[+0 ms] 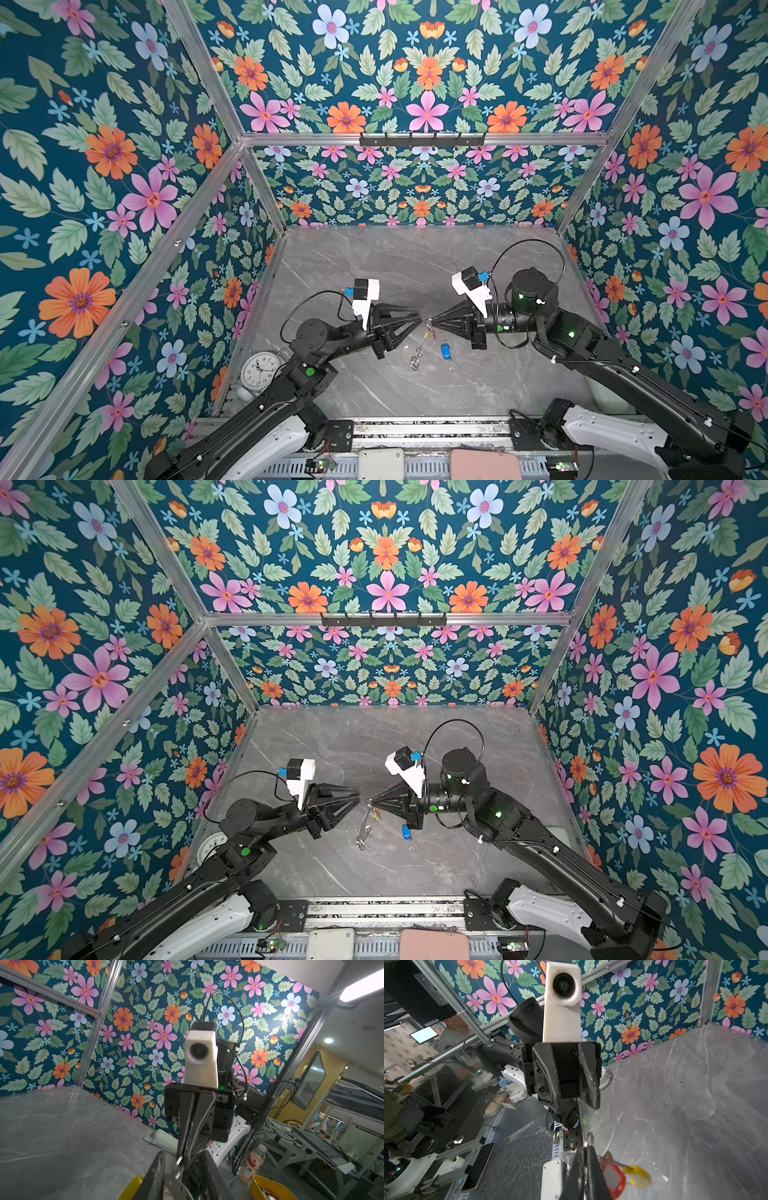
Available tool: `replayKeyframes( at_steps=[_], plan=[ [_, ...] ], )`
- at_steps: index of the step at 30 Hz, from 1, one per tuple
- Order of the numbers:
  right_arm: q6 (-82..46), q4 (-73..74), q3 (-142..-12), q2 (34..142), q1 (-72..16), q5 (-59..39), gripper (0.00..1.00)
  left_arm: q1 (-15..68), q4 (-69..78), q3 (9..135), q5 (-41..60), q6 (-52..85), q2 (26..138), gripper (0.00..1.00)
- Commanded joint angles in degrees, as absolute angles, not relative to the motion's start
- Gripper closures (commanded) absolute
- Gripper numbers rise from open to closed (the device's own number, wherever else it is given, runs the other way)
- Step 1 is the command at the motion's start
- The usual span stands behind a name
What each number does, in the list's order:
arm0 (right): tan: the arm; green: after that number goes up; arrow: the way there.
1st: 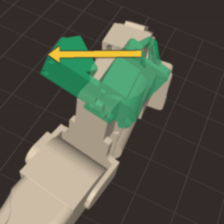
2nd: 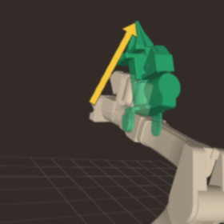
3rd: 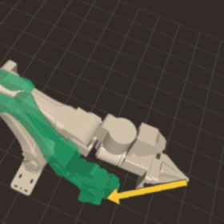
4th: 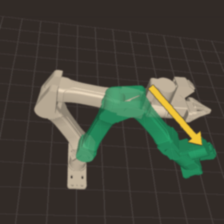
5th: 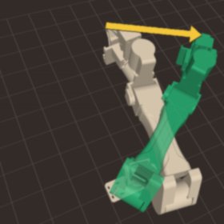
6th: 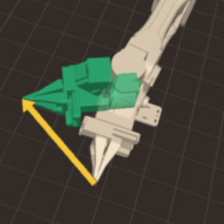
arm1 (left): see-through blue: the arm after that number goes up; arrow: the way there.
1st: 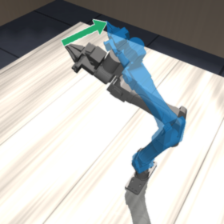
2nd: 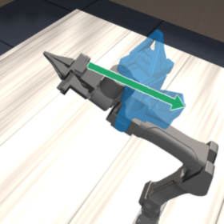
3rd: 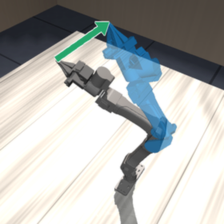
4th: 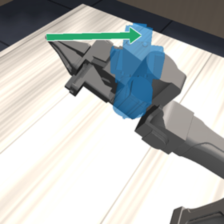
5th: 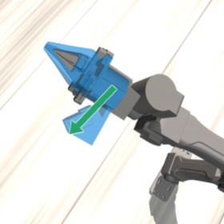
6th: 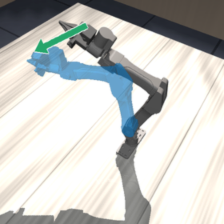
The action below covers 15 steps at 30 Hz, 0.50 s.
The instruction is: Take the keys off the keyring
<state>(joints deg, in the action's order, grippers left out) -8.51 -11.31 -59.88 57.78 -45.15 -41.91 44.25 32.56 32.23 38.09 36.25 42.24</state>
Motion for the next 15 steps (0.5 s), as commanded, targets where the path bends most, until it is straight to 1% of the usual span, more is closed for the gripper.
replayKeyframes(
  at_steps=[1,5,9,15],
  plan=[
    [-4.8,-15.6,-61.2,58.1,-45.0,-44.1,1.00,44.3,25.0,34.0,42.0,32.6,42.4,0.68],
    [-3.1,-18.7,-62.7,58.6,-45.0,-44.5,1.00,44.3,20.2,36.3,44.5,30.4,43.9,0.68],
    [-2.0,-20.5,-63.7,59.0,-45.0,-44.5,1.00,44.3,18.5,38.3,47.7,29.9,45.9,0.69],
    [-1.8,-21.0,-64.2,59.4,-45.0,-44.1,1.00,44.2,18.8,38.7,50.2,30.3,47.4,0.74]
  ],
)
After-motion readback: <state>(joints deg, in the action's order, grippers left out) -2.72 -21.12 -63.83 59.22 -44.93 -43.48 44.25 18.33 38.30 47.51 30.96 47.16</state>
